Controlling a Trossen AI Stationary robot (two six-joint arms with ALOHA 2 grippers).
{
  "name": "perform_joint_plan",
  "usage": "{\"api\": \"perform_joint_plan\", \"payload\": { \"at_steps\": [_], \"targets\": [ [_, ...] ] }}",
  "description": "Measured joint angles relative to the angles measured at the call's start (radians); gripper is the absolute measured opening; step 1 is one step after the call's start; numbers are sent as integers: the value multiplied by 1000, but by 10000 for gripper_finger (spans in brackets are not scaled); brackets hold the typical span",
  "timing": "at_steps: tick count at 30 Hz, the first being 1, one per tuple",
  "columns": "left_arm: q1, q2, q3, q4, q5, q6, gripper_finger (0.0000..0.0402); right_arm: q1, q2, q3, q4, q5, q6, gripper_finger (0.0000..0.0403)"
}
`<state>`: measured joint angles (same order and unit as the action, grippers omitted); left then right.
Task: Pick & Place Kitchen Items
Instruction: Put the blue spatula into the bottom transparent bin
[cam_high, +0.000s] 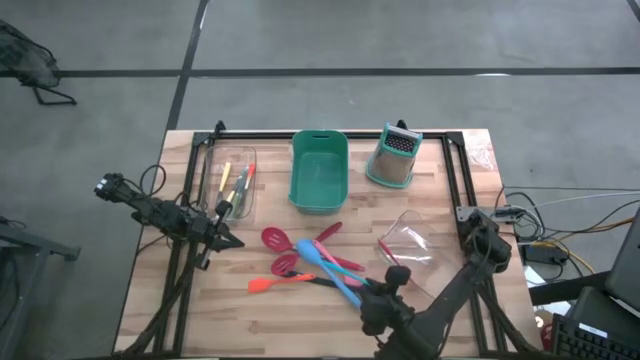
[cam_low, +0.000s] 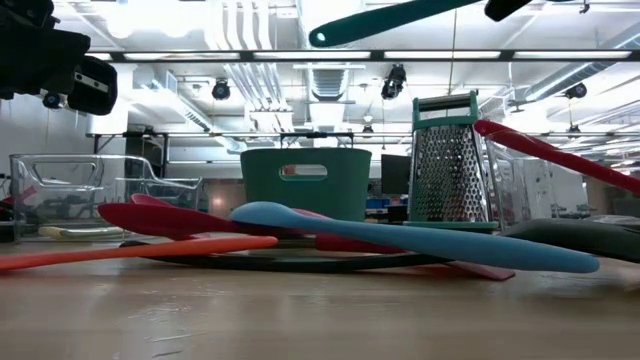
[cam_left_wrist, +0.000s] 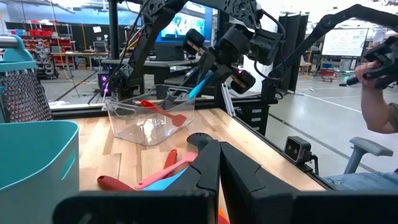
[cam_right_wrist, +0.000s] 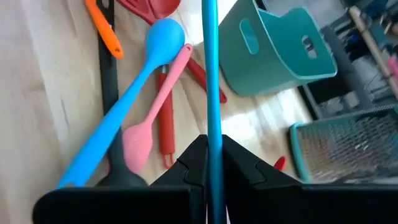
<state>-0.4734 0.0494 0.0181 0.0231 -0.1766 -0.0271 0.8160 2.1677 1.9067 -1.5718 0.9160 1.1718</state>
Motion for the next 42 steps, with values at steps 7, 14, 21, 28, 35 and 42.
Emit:
{"api": "perform_joint_plan", "payload": {
  "at_steps": [7,14,21,28,35,42],
  "targets": [
    [0,0,0,0,0,0,12,25,0,-9,1,-3,183,23],
    [0,0,0,0,0,0,12,24,0,-21,1,8,343,23],
    [0,0,0,0,0,0,12,10,0,-51,1,56,451,23],
    [0,0,0,0,0,0,12,-29,0,-109,1,49,480,23],
    [0,0,0,0,0,0,12,-35,-17,-142,0,28,474,23],
    [0,0,0,0,0,0,12,-41,-50,-164,0,28,445,23]
  ]
}}
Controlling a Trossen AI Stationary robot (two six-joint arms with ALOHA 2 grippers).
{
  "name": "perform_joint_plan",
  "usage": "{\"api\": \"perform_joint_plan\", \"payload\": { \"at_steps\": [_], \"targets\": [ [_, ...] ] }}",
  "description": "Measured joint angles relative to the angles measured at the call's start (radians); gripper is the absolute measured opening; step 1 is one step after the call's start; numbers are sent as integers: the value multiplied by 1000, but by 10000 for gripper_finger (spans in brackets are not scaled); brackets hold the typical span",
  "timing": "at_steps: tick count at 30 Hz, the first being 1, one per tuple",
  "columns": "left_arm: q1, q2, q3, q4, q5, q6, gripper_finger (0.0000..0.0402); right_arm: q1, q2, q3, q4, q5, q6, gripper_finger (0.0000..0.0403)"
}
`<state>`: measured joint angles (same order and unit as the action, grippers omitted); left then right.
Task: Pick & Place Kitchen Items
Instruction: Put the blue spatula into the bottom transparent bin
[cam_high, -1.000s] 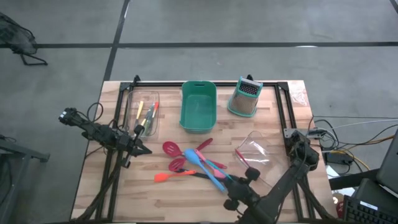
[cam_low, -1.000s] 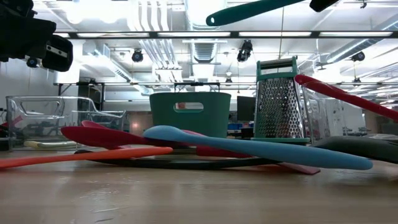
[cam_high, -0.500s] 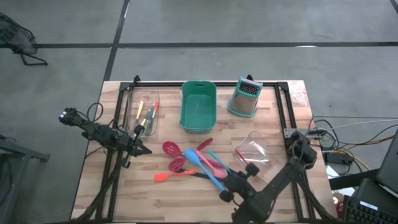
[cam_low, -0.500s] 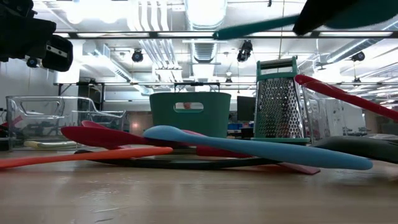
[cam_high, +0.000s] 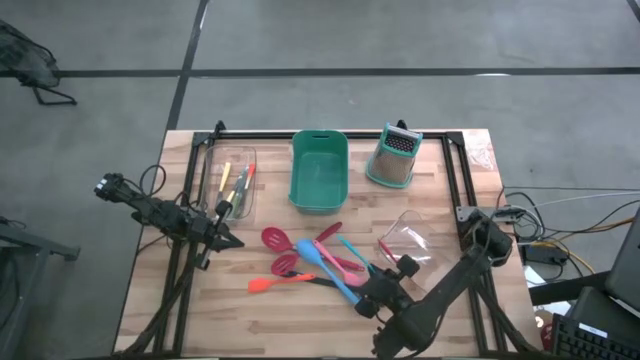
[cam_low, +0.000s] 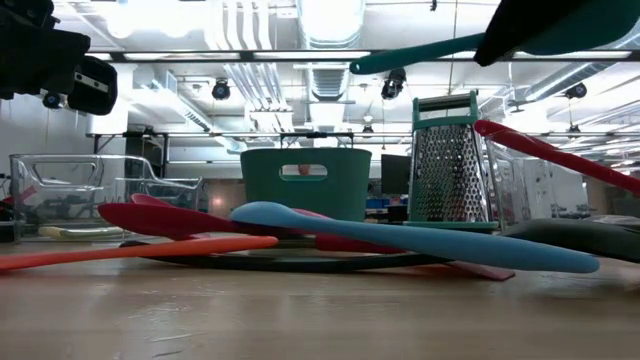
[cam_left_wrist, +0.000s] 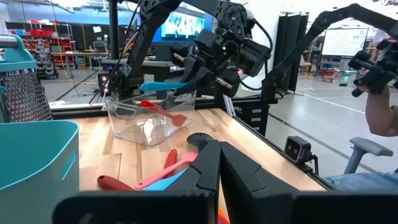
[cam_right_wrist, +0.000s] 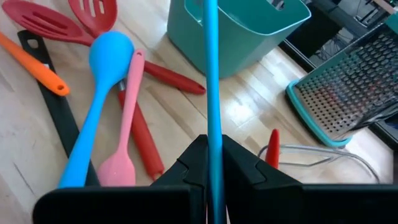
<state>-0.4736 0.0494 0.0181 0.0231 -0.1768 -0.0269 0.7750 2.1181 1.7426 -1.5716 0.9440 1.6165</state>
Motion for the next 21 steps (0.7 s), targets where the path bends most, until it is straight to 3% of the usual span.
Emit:
{"api": "perform_joint_plan", "payload": {
  "at_steps": [5,10,21],
  "targets": [
    [0,0,0,0,0,0,12,1,-20,-15,0,-17,5,22],
    [0,0,0,0,0,0,12,5,-52,-62,2,-101,14,22],
    [0,0,0,1,0,0,12,96,-210,-321,0,-206,286,22]
  ]
}}
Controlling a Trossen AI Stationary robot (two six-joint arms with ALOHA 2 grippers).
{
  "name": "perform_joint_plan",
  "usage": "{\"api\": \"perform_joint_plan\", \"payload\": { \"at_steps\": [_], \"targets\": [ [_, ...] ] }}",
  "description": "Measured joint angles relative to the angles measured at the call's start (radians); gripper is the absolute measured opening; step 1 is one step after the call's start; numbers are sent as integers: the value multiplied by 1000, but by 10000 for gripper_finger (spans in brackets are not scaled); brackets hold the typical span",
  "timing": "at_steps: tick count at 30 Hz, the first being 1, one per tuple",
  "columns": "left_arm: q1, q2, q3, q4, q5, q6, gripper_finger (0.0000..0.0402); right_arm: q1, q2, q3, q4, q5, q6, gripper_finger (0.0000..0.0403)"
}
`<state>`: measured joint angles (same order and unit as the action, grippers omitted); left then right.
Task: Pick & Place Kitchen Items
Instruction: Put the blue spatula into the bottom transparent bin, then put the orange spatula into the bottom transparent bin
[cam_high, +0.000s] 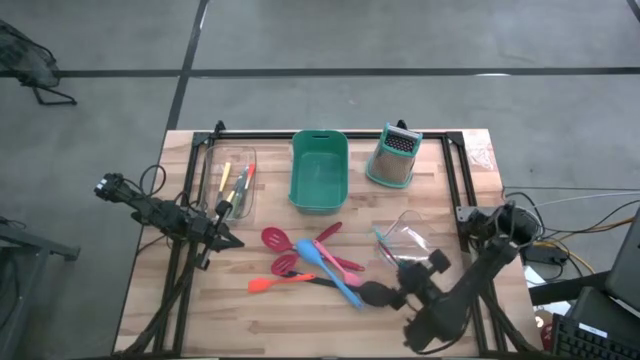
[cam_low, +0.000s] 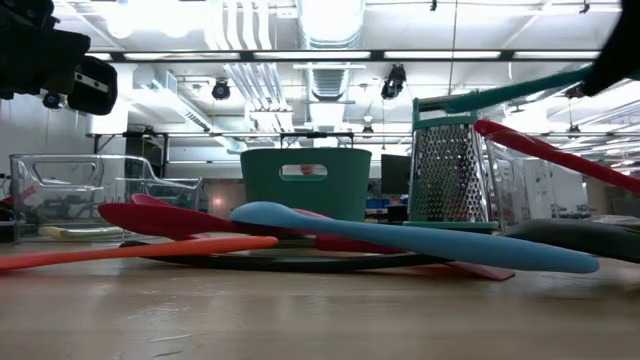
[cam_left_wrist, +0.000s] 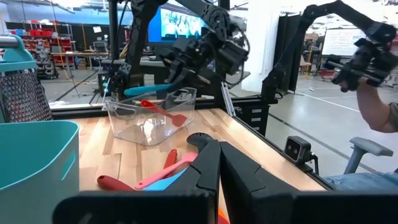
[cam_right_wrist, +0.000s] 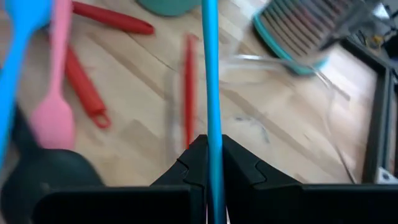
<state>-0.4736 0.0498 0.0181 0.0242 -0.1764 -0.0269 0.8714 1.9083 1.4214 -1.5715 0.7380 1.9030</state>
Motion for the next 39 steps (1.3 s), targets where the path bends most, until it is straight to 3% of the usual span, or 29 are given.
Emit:
{"api": "perform_joint_plan", "payload": {
  "at_steps": [7,15,32,39],
  "targets": [
    [0,0,0,0,0,0,12,42,-123,-193,0,-68,158,22],
    [0,0,0,0,0,0,12,43,-159,-327,13,-210,239,22],
    [0,0,0,1,0,0,12,46,-157,-351,97,-215,225,33],
    [0,0,0,1,0,0,12,46,-157,-351,113,-212,225,60]
  ]
}}
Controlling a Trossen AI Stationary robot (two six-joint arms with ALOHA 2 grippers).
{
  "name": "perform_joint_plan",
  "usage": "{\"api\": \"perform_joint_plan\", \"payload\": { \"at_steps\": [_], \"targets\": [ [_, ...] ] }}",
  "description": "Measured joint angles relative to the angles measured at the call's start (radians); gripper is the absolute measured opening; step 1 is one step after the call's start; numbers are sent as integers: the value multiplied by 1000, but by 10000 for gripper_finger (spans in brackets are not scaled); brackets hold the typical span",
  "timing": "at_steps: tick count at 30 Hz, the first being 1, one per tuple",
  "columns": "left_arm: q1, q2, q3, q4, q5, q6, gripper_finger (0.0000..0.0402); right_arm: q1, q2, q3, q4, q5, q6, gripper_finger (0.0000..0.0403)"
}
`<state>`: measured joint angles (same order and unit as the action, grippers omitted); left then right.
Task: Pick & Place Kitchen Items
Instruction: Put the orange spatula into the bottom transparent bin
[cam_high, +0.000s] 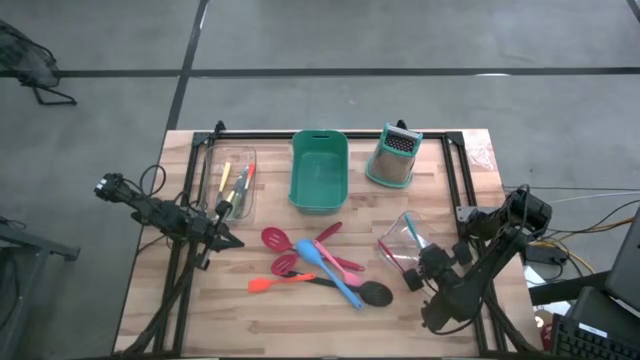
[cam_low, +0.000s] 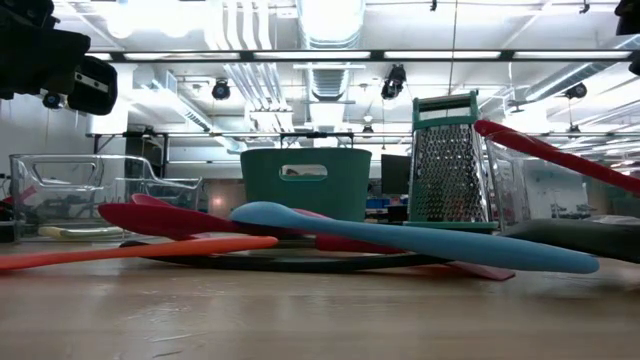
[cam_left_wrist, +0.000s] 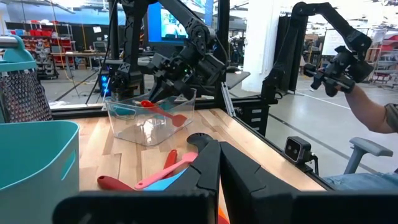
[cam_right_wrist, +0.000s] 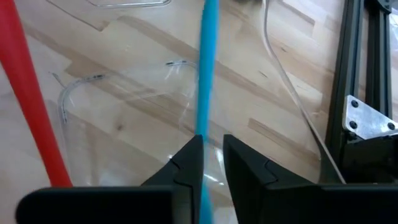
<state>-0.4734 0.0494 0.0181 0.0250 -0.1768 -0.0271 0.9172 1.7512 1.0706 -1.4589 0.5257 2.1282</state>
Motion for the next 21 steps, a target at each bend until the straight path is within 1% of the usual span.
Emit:
{"api": "perform_joint_plan", "payload": {
  "at_steps": [8,15,21],
  "targets": [
    [0,0,0,0,0,0,12,-1,0,22,6,11,-4,114],
    [0,0,0,0,0,0,12,-1,0,102,5,168,-69,151],
    [0,0,0,0,0,0,12,-1,4,203,27,356,-188,169]
  ]
}}
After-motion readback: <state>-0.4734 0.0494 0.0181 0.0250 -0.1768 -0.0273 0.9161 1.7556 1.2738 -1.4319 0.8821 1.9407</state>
